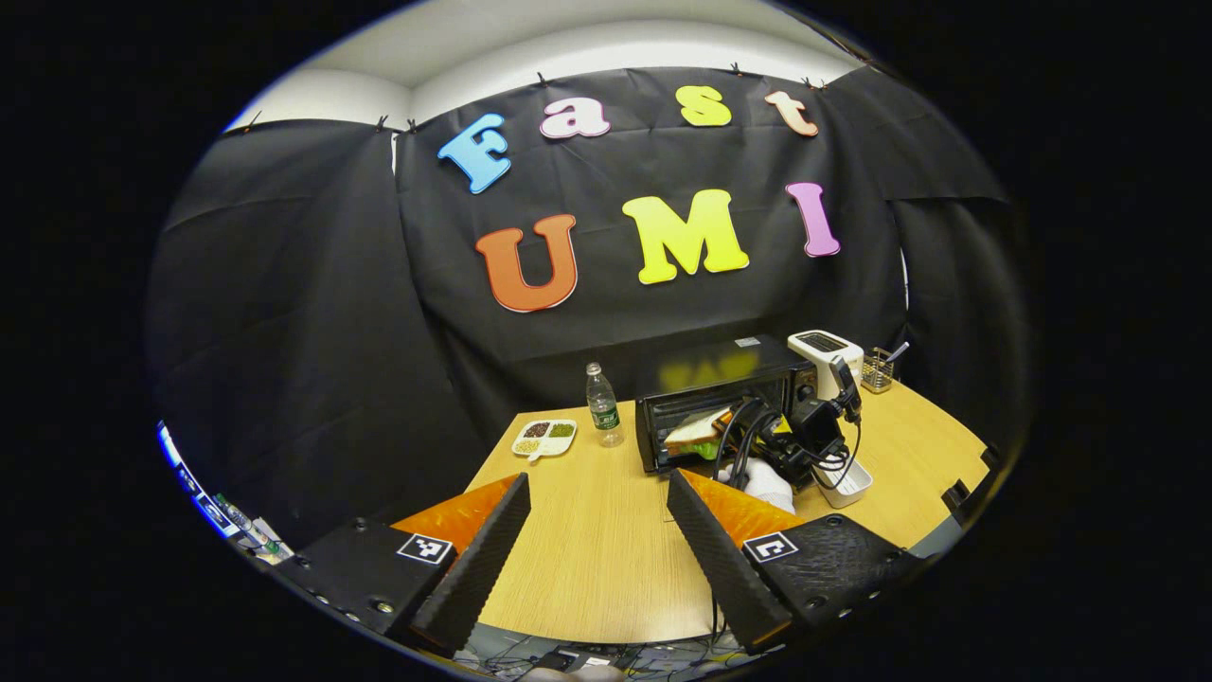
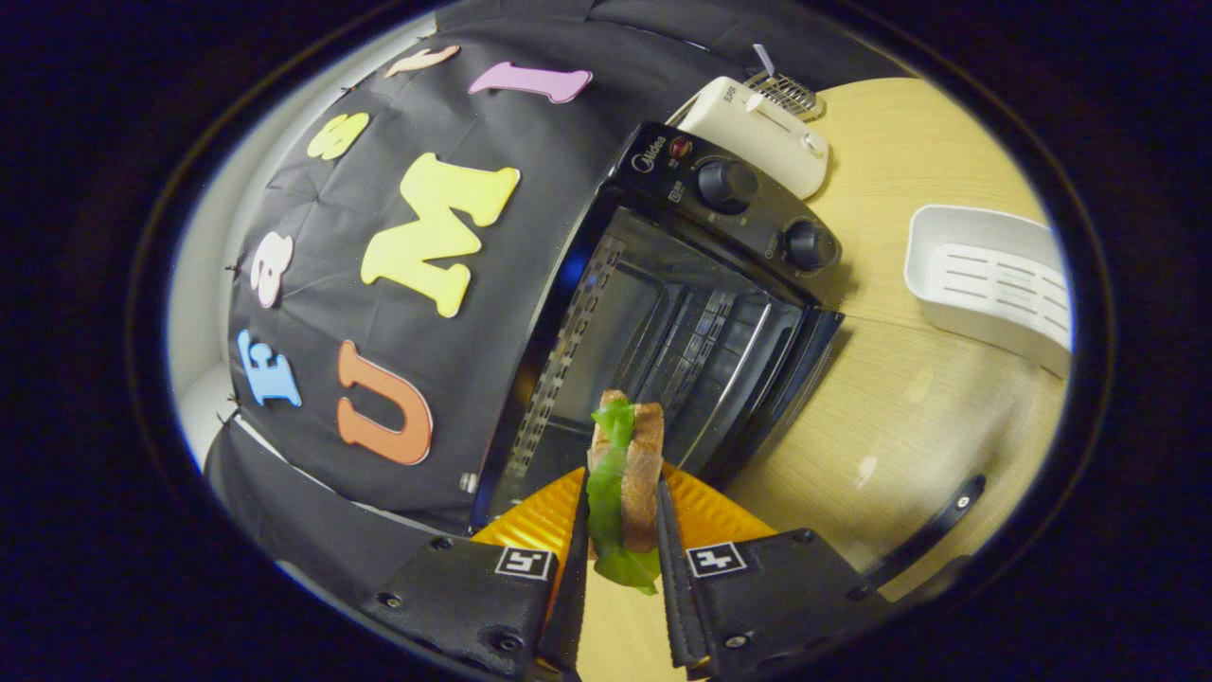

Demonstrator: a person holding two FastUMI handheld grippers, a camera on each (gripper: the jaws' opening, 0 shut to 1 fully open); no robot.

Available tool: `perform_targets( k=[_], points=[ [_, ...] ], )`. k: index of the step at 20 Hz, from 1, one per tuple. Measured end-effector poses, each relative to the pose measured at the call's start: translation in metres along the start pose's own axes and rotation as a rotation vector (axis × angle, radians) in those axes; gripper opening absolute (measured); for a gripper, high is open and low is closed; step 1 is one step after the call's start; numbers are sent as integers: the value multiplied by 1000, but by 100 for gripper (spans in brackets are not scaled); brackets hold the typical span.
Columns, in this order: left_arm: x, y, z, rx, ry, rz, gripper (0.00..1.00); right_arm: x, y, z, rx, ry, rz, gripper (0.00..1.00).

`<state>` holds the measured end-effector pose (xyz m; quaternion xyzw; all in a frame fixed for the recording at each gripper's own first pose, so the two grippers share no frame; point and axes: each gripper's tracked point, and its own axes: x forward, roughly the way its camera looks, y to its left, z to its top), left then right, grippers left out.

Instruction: Open the electric oven with the left hand, put the food in, and close the electric oven.

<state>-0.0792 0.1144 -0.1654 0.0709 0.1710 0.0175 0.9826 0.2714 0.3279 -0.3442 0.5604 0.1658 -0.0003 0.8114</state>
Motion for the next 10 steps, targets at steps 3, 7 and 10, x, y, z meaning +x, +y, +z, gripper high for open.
perform_targets(
  k=[3,7,10],
  points=[
    [7,10,-3,9,15,11,96,23,-4,8,49,-37,-12,38],
    [12,10,-12,20,42,11,96,45,-11,30,121,-126,-36,38],
    [13,10,-15,13,57,13,95,52,-14,29,50,-122,-66,44]
  ],
)
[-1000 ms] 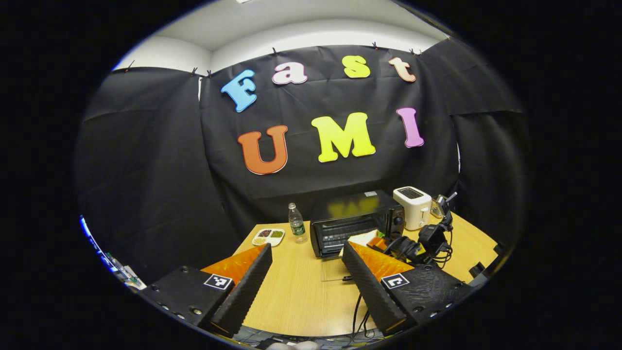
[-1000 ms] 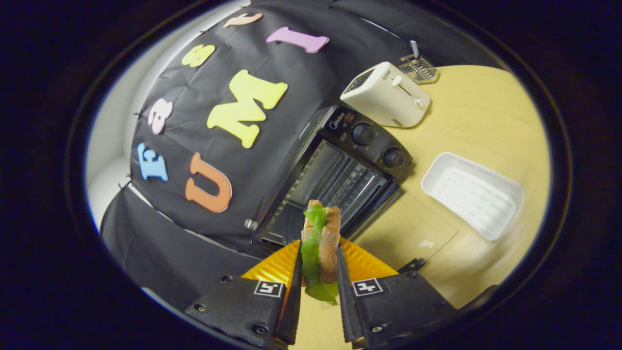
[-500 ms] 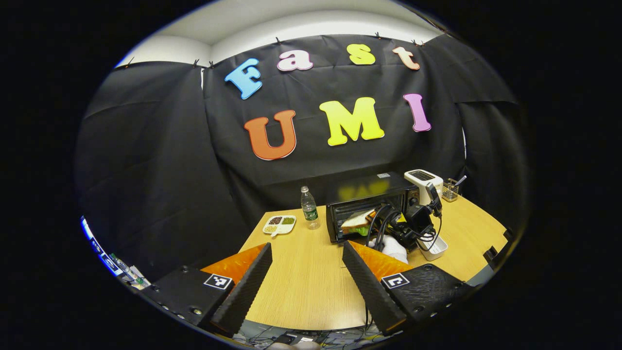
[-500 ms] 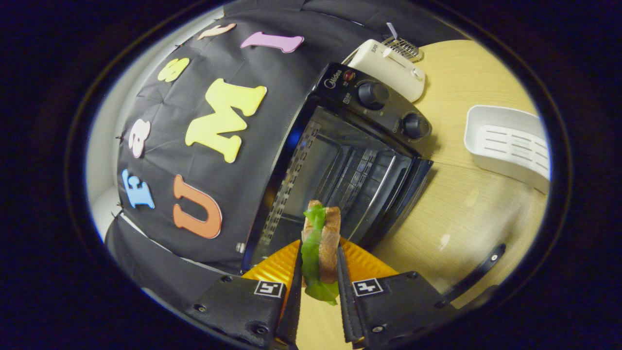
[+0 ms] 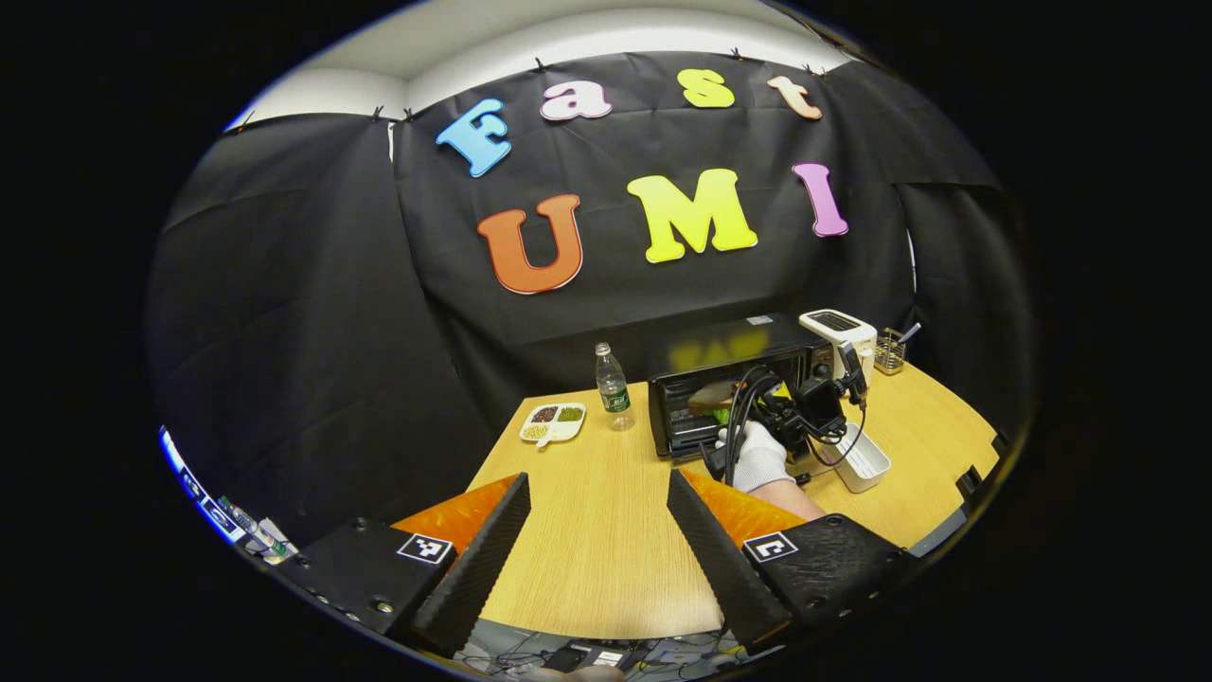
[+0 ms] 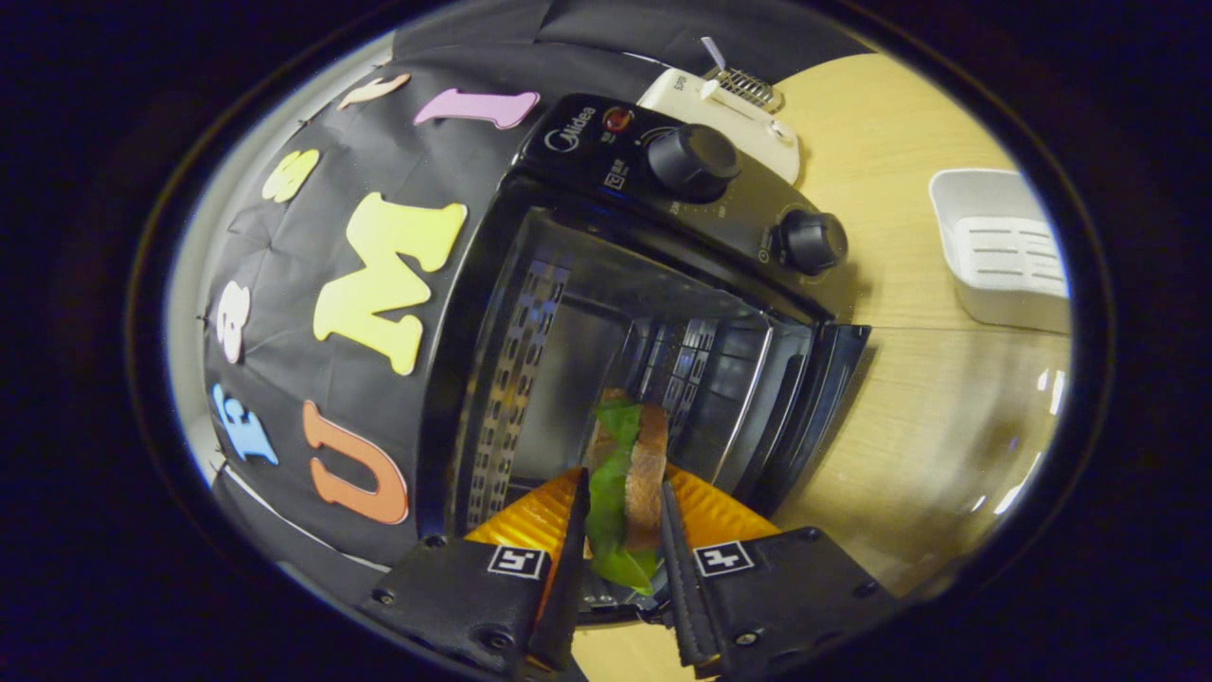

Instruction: Open the electric oven with the left hand, put the food in, and close the electric oven.

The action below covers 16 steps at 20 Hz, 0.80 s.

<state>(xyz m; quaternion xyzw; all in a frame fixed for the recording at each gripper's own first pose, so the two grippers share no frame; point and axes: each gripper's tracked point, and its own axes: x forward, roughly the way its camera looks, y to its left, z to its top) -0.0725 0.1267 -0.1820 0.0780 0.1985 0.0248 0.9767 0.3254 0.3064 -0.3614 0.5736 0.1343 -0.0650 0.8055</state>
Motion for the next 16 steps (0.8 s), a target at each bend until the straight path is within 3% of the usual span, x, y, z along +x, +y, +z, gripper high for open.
perform_targets(
  k=[1,2,3,4,6,9,12,16],
  points=[
    [1,0,-1,-2,2,0,96,0,-1,0,-61,0,-14,36],
    [3,1,-2,-5,9,1,96,-1,-1,2,-128,-7,-22,36],
    [3,0,-4,-13,16,2,95,-2,3,1,-178,-4,-20,63],
    [3,-3,-4,-23,20,-2,96,-3,6,4,-217,1,-23,57],
    [4,-4,-3,-26,14,0,96,-10,0,6,-307,9,-51,98],
    [2,-9,-1,-44,10,-2,96,-27,5,26,-468,-25,-43,98],
    [4,-13,6,-62,-7,2,96,-50,7,30,-574,28,-19,99],
    [0,-20,19,-90,-40,6,96,-107,15,62,-798,34,11,100]
  ],
)
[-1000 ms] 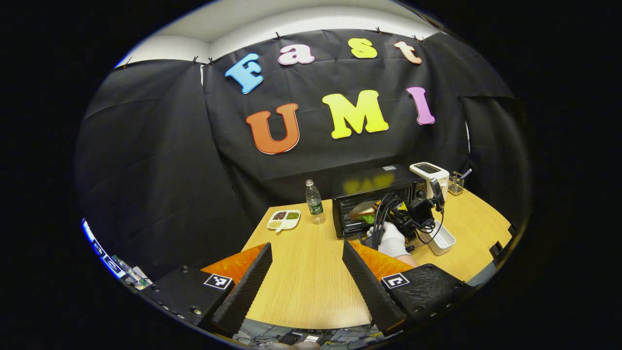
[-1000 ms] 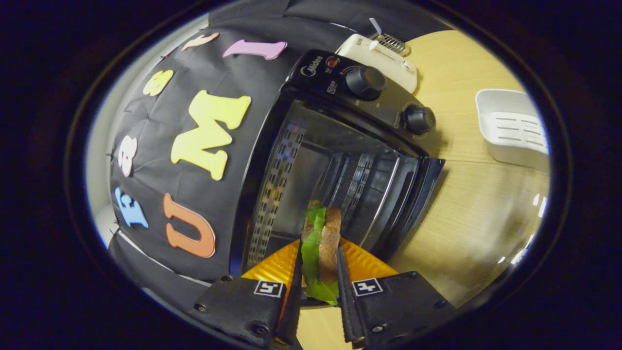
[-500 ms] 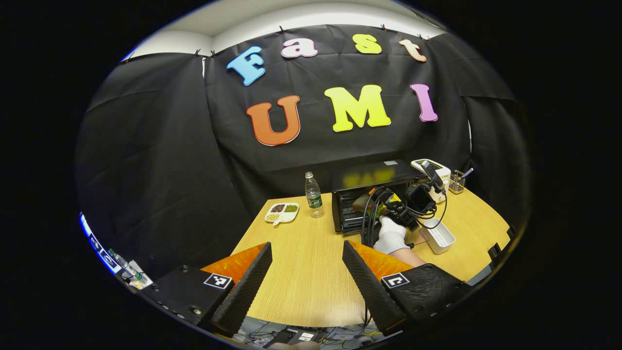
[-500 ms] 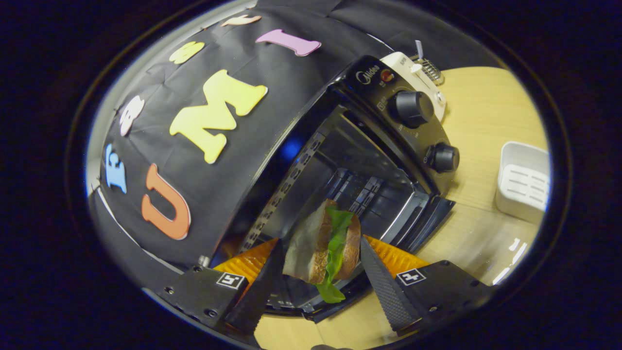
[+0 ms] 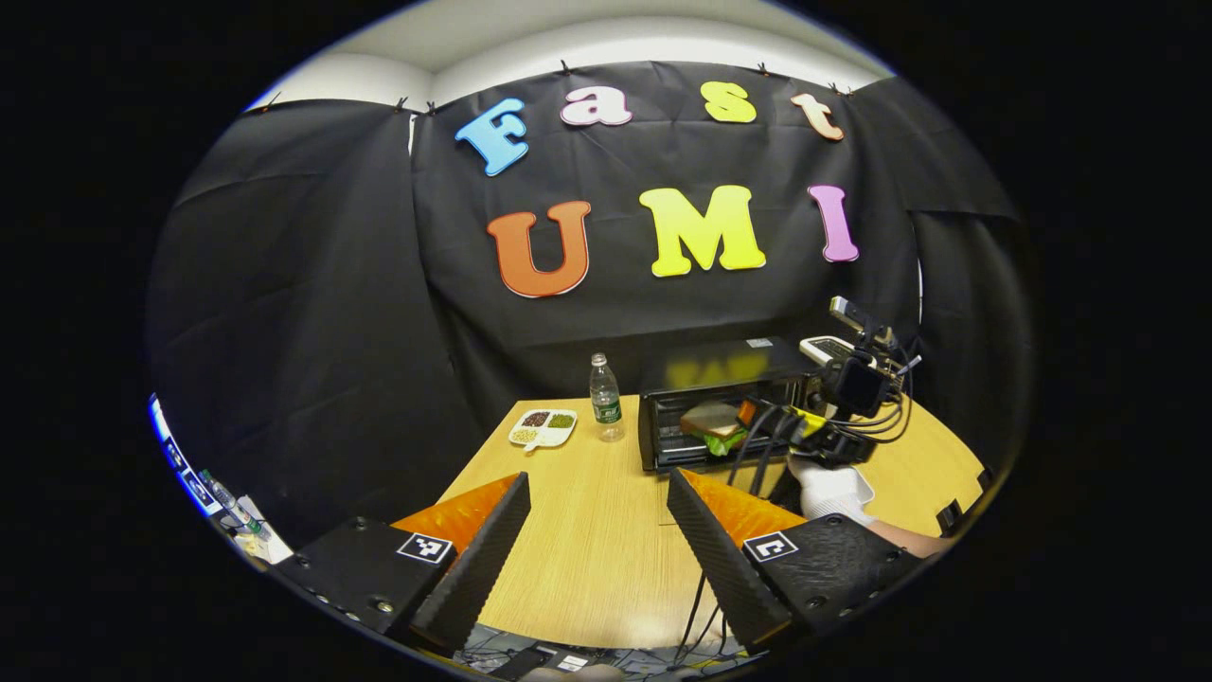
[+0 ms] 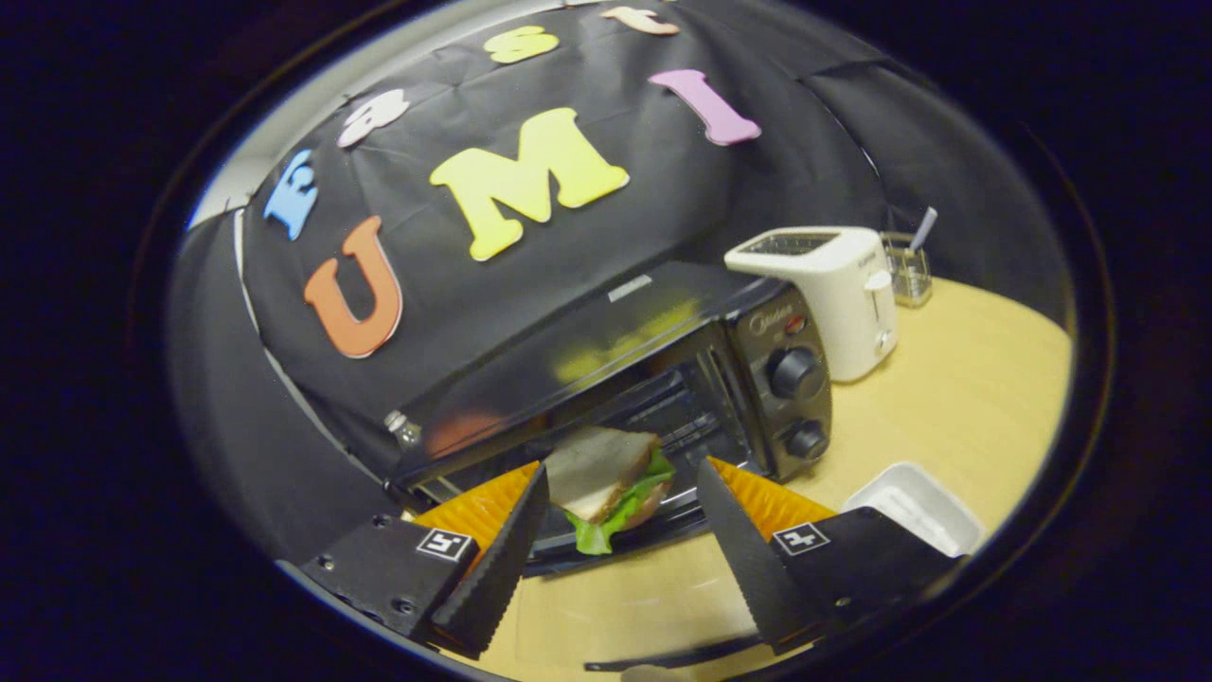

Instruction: Open the electric oven with the left hand, put the food in, and close the electric oven.

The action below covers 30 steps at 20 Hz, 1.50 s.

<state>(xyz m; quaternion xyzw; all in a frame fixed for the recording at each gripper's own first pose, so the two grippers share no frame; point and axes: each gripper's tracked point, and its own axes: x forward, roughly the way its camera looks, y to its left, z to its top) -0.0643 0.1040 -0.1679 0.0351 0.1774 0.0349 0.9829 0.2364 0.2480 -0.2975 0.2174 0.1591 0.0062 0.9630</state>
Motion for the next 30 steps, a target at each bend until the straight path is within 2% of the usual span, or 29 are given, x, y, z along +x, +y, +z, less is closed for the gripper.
perform_targets(
  k=[4,5,6,7,12,13,14,17,19,20,21,22,23,30],
  points=[
    [-2,-11,14,11,-51,0,96,-65,-24,50,-194,-40,42,100],
    [0,-16,16,2,-64,-4,96,-82,-35,65,-246,-53,41,89],
    [1,-23,15,-11,-62,-10,96,-98,-48,80,-298,-66,37,100],
    [5,-30,15,-21,-64,-15,96,-114,-59,95,-327,-79,31,100],
    [30,-65,-3,-33,-55,-24,95,-182,-109,165,-399,-152,10,100],
    [36,-72,-10,-34,-37,-27,96,-195,-118,179,-398,-164,0,89],
    [43,-81,-18,-32,-24,-31,96,-208,-128,191,-397,-181,-11,100],
    [59,-101,-37,-38,9,-51,96,-239,-149,222,-427,-230,-35,100],
    [70,-117,-53,-45,44,-61,96,-255,-152,234,-428,-245,-27,100],
    [76,-123,-61,-54,55,-65,96,-262,-153,240,-422,-253,-24,89],
    [81,-131,-71,-58,77,-73,96,-269,-156,245,-423,-262,-21,100],
    [86,-137,-83,-60,101,-75,96,-277,-157,248,-425,-264,-14,90],
    [92,-146,-93,-55,115,-90,96,-280,-157,246,-425,-260,-3,100],
    [140,-191,-179,-51,285,-133,96,-289,-167,240,-461,-223,-3,100]
  ],
)
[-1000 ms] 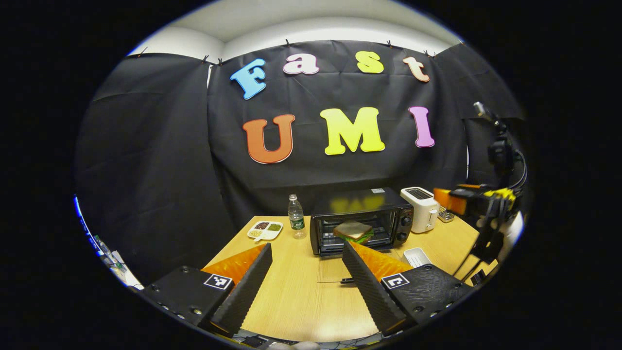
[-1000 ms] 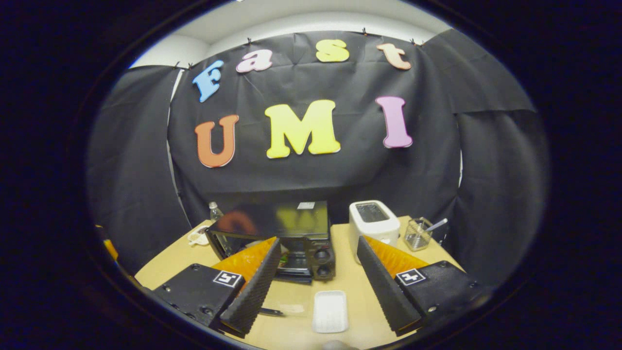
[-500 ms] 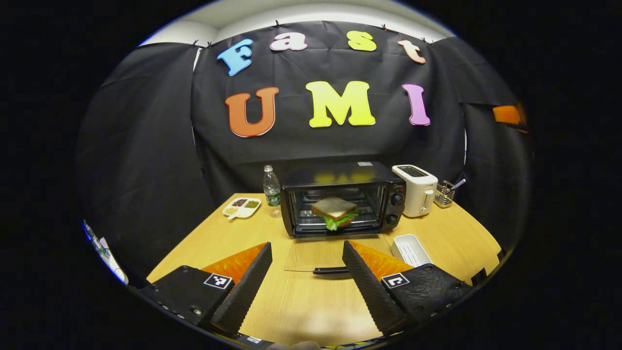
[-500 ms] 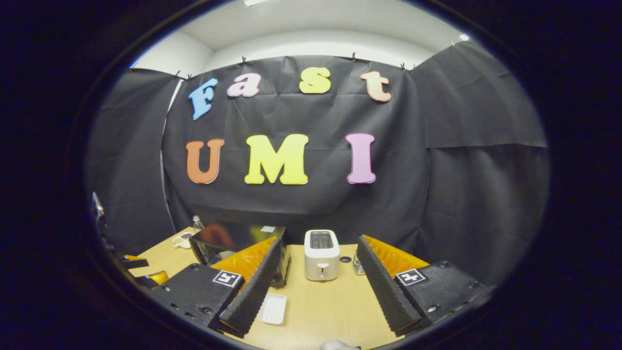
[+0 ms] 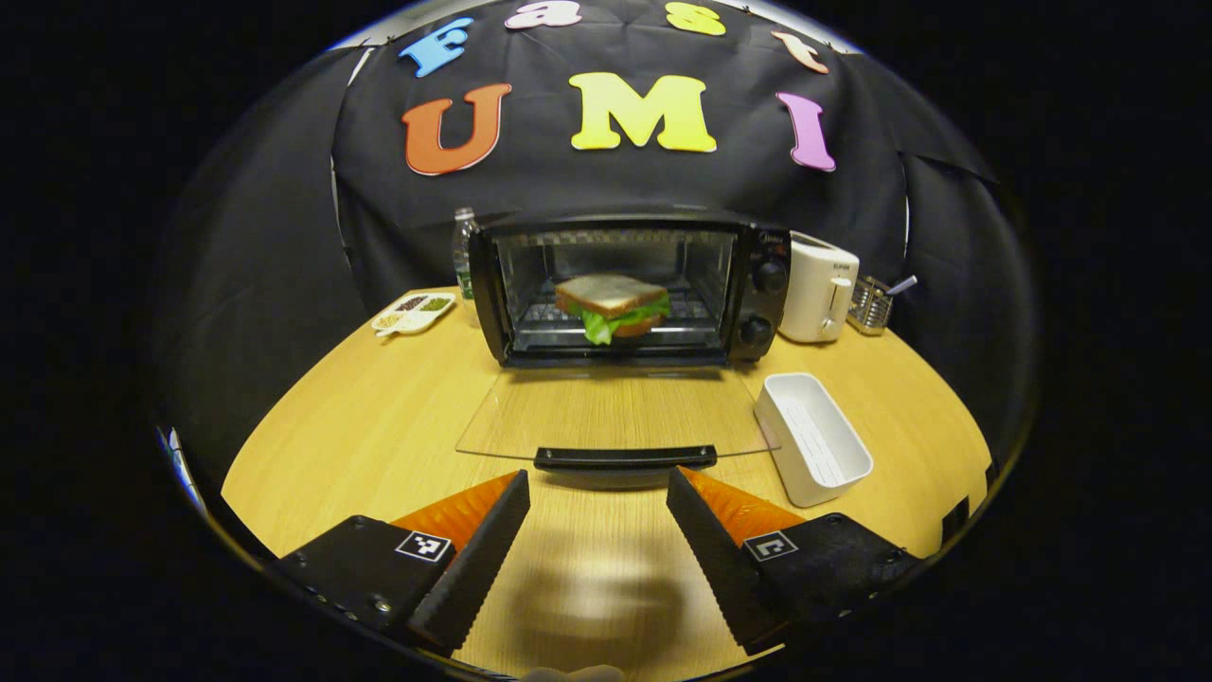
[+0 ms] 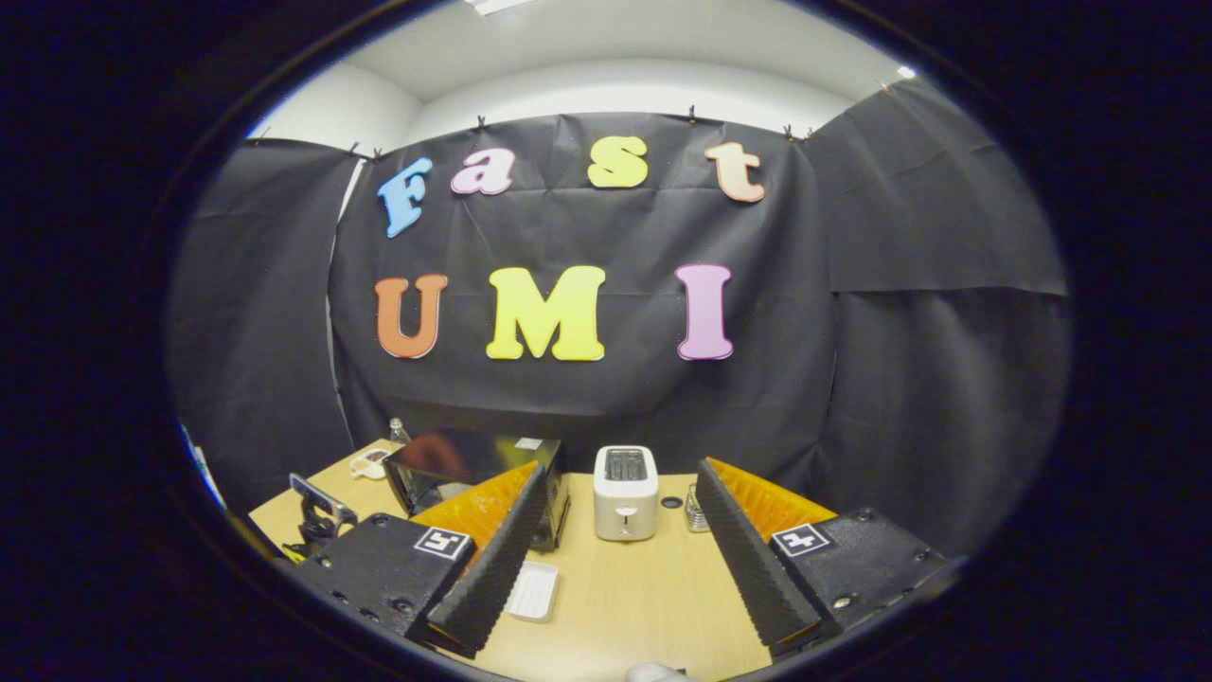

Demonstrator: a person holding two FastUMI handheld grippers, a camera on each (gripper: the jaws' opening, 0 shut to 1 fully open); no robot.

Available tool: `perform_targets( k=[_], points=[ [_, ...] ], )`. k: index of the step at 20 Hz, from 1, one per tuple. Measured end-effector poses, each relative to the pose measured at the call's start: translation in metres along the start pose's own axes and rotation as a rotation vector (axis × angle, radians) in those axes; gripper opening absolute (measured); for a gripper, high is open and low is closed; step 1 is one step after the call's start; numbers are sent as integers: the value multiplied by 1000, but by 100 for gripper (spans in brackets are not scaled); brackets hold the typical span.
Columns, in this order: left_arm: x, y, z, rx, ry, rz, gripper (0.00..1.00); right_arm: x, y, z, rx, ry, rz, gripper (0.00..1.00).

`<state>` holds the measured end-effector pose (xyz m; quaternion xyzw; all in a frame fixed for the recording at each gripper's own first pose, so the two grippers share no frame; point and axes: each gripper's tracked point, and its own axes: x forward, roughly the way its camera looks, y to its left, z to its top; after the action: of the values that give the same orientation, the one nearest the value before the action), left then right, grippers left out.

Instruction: Open the electric oven with the left hand, put the food in, and close the electric oven.

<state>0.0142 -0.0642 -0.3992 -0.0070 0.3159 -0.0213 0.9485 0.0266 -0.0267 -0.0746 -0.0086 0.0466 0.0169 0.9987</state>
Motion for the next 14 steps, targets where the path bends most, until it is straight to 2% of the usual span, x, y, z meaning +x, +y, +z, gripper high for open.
perform_targets(
  k=[6,8,9,10,11,12,13,14],
  points=[
    [36,-15,-35,26,80,-26,96,-2,-8,-4,-30,18,-28,100],
    [46,-14,-39,36,91,-21,100,0,-7,-8,-31,32,-33,100],
    [50,-13,-41,35,95,-16,96,2,-7,-9,-32,36,-34,90],
    [54,-10,-41,34,100,-16,96,3,-7,-9,-32,40,-34,100],
    [55,-11,-39,33,95,-19,96,6,-6,-11,-29,44,-32,100],
    [57,-12,-38,32,94,-25,96,9,-4,-11,-29,45,-30,90],
    [58,-13,-36,36,89,-27,96,12,-4,-12,-28,50,-30,100],
    [58,-12,-35,46,88,-27,95,14,-2,-12,-26,52,-26,91]
  ],
)
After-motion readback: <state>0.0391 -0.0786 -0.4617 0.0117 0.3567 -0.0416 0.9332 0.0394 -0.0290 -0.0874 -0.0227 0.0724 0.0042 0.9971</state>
